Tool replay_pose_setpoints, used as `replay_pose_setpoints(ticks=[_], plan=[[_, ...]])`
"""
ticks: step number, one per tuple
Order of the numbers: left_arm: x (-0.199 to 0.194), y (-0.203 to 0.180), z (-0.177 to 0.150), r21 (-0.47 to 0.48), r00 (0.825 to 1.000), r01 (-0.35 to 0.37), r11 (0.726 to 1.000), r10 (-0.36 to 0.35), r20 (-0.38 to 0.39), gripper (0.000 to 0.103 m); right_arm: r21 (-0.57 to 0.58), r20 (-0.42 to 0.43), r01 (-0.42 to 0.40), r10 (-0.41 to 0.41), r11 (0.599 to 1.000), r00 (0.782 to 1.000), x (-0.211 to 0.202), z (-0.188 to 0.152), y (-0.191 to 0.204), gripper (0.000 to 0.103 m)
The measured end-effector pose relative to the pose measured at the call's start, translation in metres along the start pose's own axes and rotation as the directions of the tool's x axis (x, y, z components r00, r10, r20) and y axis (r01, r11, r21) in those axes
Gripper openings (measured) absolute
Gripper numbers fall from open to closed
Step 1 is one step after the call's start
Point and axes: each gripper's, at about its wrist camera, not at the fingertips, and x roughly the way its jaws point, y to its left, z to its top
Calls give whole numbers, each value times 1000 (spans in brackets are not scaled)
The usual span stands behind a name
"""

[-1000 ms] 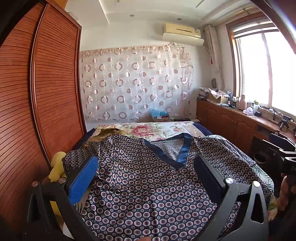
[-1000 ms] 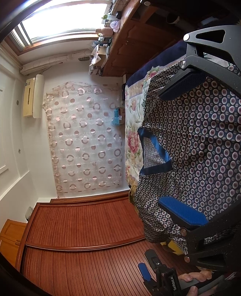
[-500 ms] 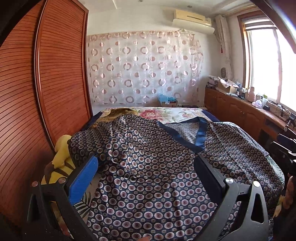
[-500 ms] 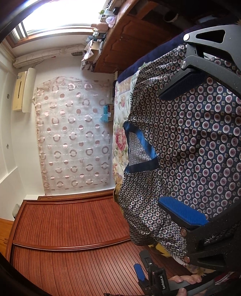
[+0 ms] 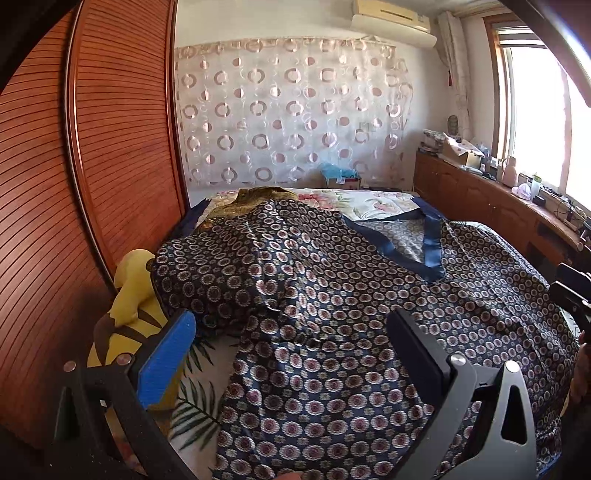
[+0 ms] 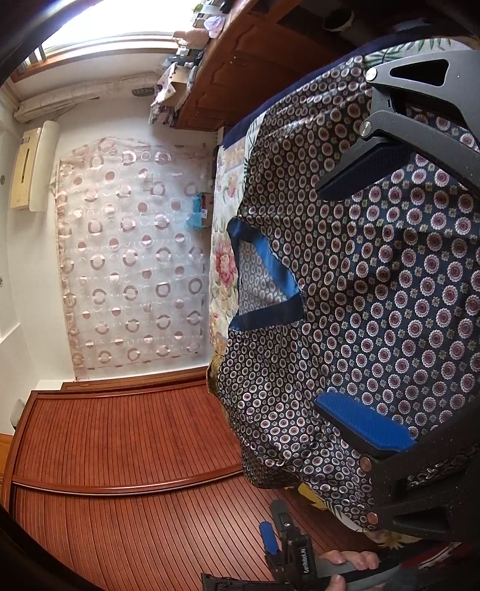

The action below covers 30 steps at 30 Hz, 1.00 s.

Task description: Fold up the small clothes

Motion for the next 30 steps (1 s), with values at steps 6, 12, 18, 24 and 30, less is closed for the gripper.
replay_pose_setpoints(ticks=[6,12,18,24,30], plan=[[20,39,6,-24,999,-17,1000,16,-46,103,-38,-79,-79,76,996,994,27,-1,7,103],[35,78,8,-75,998,-10,997,5,-68,91,-62,-119,-137,129,989,984,37,2,14,103],[63,112,13,-148,993,3,989,-21,-116,70,-87,-146,-168,154,982,977,42,3,16,103],[103,127,7,-164,983,-22,986,-8,-181,66,-81,-167,-191,176,978,970,47,-5,15,103],[118,137,-4,-202,980,5,979,-45,-195,66,-95,-167,-197,179,976,970,50,-5,15,103]])
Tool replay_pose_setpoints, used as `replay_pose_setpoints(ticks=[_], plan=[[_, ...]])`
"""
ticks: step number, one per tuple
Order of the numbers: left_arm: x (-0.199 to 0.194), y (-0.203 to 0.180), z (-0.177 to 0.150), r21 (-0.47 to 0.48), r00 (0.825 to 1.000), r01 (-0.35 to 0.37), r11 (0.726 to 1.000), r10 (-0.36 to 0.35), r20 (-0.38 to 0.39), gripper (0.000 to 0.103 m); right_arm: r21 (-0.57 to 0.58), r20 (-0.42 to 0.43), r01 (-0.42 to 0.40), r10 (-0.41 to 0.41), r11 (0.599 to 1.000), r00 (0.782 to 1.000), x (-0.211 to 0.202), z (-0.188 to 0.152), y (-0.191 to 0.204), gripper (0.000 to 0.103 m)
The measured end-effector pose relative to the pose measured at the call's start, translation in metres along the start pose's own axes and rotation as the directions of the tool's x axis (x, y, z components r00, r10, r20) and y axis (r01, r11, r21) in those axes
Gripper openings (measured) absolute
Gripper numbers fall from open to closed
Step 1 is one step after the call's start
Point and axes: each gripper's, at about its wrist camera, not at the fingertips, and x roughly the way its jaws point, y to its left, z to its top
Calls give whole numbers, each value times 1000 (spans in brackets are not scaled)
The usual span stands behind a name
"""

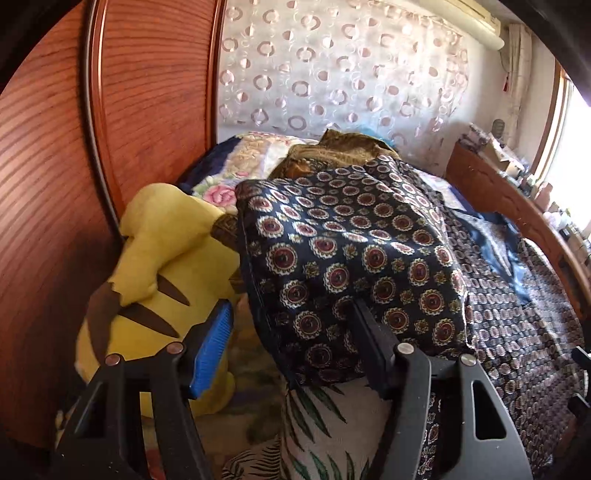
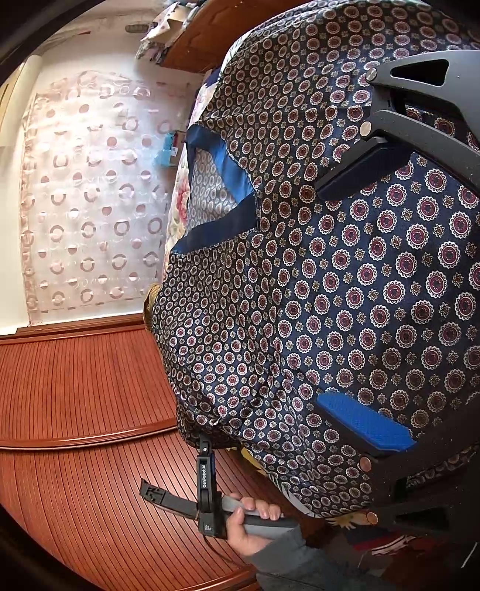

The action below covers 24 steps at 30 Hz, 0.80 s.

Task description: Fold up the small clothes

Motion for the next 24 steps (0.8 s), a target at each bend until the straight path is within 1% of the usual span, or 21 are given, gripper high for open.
replay_pose_setpoints(ticks=[2,3,4,5,7,9,10,13,16,20,24], plan=[[0,0,-2,14,1000,29,999,-29,9,64,7,-1,-5,5,1000,1000,1,-1,-1,103],[-2,-2,-3,28,999,44,999,-45,22,59,10,-1,-4,4,1000,1000,3,-1,0,103],[-3,-3,-4,40,998,55,998,-56,31,51,12,-1,-5,5,1000,1000,3,-1,0,103],[-4,-4,-4,45,998,58,997,-60,36,47,12,-1,-6,6,1000,1000,4,-1,0,103],[-5,-6,-2,50,998,51,997,-53,33,26,7,-1,-3,3,1000,1000,9,-1,3,103],[-9,-7,-2,54,998,39,998,-41,39,13,6,-1,-2,2,1000,1000,10,-1,5,103],[-13,-7,-2,56,998,26,998,-28,49,9,4,0,-2,2,1000,1000,9,-1,6,103],[-29,-10,-1,68,996,24,997,-29,85,6,4,2,-1,1,1000,1000,10,-1,5,103],[-48,-16,5,83,990,34,996,-45,130,6,10,1,-3,3,1000,1000,11,-1,5,103],[-70,-44,23,148,982,45,988,-71,176,6,20,2,-6,6,1000,1000,12,-2,4,103],[-75,-81,46,211,974,86,974,-127,188,6,24,0,-8,8,1000,1000,13,-2,3,103]])
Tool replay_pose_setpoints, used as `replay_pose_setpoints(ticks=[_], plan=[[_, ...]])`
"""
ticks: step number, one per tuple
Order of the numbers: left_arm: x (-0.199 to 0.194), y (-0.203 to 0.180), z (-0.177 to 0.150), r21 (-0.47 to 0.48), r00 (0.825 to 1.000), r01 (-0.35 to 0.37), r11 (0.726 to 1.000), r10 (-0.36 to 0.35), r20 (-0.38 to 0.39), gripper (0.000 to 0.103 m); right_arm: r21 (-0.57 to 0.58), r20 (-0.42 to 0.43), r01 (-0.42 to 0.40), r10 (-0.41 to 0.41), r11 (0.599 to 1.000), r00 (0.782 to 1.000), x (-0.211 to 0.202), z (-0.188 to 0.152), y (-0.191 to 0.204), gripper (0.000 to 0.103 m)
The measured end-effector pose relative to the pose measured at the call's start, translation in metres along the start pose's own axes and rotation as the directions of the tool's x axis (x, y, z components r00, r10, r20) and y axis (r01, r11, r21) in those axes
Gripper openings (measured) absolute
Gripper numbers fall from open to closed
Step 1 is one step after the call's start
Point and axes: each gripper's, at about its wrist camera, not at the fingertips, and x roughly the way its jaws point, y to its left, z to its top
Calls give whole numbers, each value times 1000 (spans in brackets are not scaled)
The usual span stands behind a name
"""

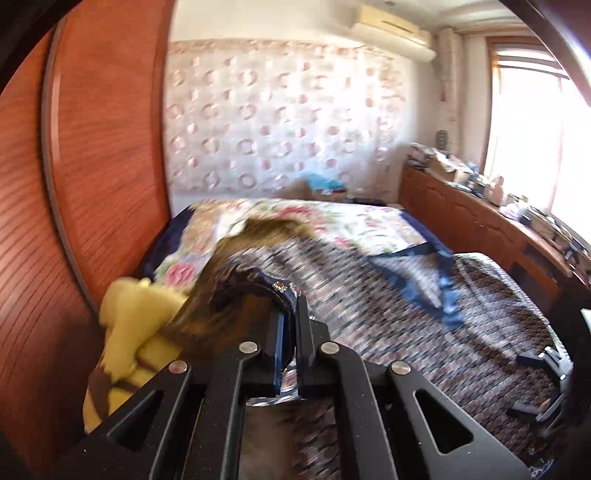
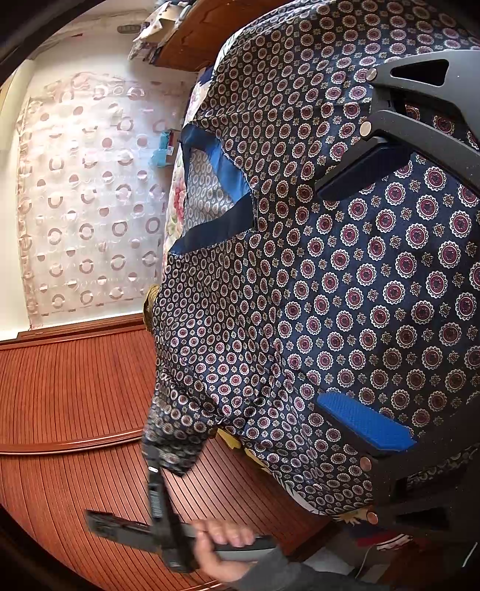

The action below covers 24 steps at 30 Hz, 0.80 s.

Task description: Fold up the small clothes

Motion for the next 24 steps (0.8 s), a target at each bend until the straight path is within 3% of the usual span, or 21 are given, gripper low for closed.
replay_pose_setpoints(ticks=[6,8,12,15,21,24], plan=[[19,-60,26,95,998,59,994,-56,-37,6,8,-1,9,-9,1000,1000,-2,0,-5,103],[24,-76,28,115,993,104,988,-97,-67,13,8,0,12,-12,1000,1000,-3,-1,-7,103],[18,-88,28,127,990,133,983,-125,-72,44,20,3,18,-18,1000,1000,-7,-2,-11,103],[11,-87,24,127,988,144,981,-135,-78,48,26,2,24,-24,999,1000,-8,-2,-14,103],[2,-75,9,94,992,111,989,-105,-70,70,32,6,23,-23,999,1000,-10,0,-18,103],[-2,-64,-4,55,993,104,993,-101,-62,76,26,5,22,-22,999,1000,-9,7,-22,103]])
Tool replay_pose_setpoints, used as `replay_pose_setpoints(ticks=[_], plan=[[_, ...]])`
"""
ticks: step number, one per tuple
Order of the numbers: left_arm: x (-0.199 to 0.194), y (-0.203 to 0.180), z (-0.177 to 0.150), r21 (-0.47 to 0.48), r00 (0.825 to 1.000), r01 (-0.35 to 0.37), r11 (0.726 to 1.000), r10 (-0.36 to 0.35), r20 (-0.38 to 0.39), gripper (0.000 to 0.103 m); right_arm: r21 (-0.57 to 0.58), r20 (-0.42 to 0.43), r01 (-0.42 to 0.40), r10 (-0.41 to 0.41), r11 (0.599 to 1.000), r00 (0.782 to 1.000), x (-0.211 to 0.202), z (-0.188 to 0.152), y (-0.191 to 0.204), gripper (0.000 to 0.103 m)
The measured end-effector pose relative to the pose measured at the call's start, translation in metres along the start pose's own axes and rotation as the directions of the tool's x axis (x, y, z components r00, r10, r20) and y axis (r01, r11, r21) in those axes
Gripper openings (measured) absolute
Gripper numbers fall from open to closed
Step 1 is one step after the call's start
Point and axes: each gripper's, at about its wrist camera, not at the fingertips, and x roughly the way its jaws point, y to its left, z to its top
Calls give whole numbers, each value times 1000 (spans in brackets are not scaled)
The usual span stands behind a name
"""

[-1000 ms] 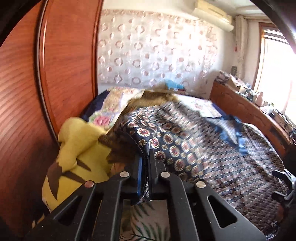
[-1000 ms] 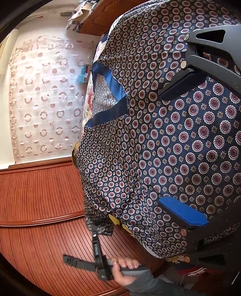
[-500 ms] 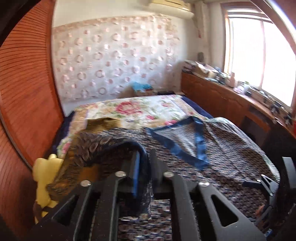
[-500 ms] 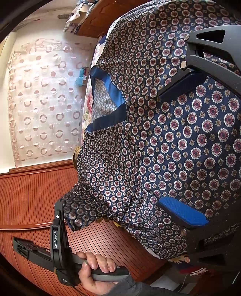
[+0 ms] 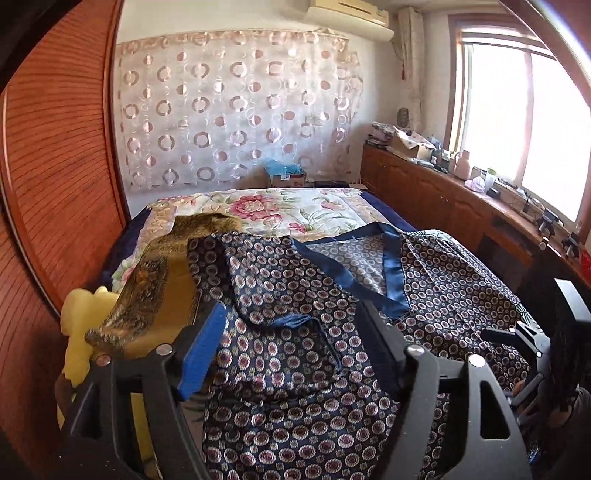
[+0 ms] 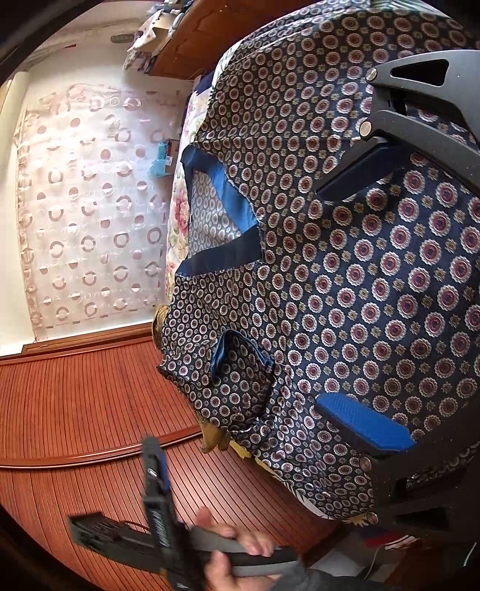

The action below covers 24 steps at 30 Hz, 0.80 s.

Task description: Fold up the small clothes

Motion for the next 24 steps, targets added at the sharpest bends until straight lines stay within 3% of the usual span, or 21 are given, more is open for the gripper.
replay_pose_setpoints(ticks=[3,7,15,24], plan=[[-6,9,-14,-39,1000,-17,999,17,14,76,-28,7,3,-2,1000,1000,3,14,0,103],[-19,10,-28,-33,989,-123,992,125,78,76,-120,27,0,3,993,1000,16,37,7,103],[-38,15,-39,-49,984,-161,986,165,75,76,-164,24,-67,72,984,997,76,94,21,103],[-42,15,-53,-42,988,-147,988,148,31,77,-163,-150,-179,155,970,976,178,122,38,102]])
